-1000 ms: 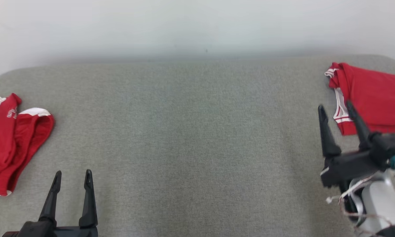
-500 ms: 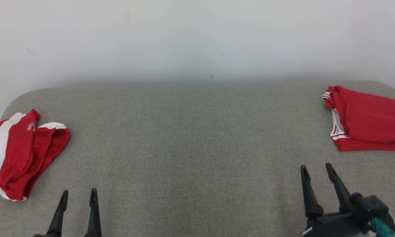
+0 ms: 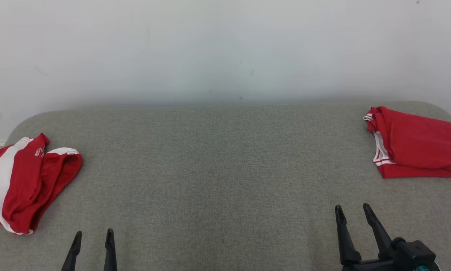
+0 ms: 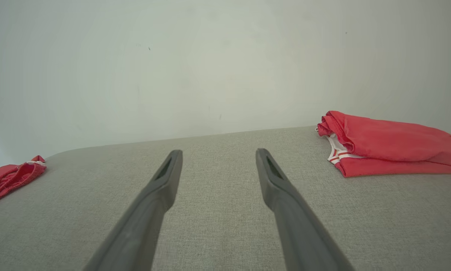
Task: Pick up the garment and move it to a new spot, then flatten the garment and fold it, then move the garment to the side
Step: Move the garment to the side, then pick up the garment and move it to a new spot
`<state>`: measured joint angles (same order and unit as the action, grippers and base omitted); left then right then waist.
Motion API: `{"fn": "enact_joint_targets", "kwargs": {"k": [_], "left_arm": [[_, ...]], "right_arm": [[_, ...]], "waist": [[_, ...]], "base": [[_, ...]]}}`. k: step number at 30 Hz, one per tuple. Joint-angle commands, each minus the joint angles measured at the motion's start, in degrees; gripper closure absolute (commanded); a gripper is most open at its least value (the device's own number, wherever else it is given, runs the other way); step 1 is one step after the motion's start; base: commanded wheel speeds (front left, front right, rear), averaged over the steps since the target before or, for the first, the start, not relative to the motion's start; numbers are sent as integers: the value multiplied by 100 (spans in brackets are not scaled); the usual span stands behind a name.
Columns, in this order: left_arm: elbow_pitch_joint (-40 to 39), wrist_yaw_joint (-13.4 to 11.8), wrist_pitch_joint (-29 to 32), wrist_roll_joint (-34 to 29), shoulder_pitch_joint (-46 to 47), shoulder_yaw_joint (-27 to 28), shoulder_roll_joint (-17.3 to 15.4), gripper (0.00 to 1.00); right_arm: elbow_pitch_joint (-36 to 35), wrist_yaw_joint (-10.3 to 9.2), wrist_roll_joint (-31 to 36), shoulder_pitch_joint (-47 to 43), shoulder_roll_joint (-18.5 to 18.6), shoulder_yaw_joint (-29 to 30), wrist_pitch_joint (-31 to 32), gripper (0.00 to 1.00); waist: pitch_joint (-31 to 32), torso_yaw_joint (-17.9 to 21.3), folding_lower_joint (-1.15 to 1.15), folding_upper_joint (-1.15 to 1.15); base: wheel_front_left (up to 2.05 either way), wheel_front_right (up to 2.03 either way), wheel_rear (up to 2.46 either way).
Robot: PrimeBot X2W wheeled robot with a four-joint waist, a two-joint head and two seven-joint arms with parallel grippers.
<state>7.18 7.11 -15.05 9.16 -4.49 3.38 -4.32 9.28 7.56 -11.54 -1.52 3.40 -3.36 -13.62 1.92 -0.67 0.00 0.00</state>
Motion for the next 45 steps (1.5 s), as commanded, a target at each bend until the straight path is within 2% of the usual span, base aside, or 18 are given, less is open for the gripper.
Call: {"fn": "enact_joint_targets", "kwargs": {"k": [1, 19, 31, 37, 45], "left_arm": [[60, 17, -18, -13, -60, -14, -33, 0], [31, 39, 9, 620, -107, -470, -553, 0], [17, 27, 24, 739, -112, -572, -676, 0], [7, 3, 52, 763, -29, -581, -710, 0], [-13, -56, 133, 810, -54, -558, -812, 0]], "right_arm": [[16, -16, 15, -78, -22, 6, 2, 0], [118, -16, 56, -87, -54, 28, 25, 0], [127, -16, 24, -143, -56, 17, 18, 0], [115, -16, -2, -165, -55, 46, -1, 0], [157, -15, -80, -222, -54, 78, -32, 0]], "waist": [[13, -8, 0, 0], [74, -98, 0, 0], [83, -147, 0, 0], [83, -338, 0, 0], [78, -974, 0, 0]], "base": [[0, 0, 0], [0, 0, 0], [0, 0, 0], [0, 0, 0], [0, 0, 0]]}}
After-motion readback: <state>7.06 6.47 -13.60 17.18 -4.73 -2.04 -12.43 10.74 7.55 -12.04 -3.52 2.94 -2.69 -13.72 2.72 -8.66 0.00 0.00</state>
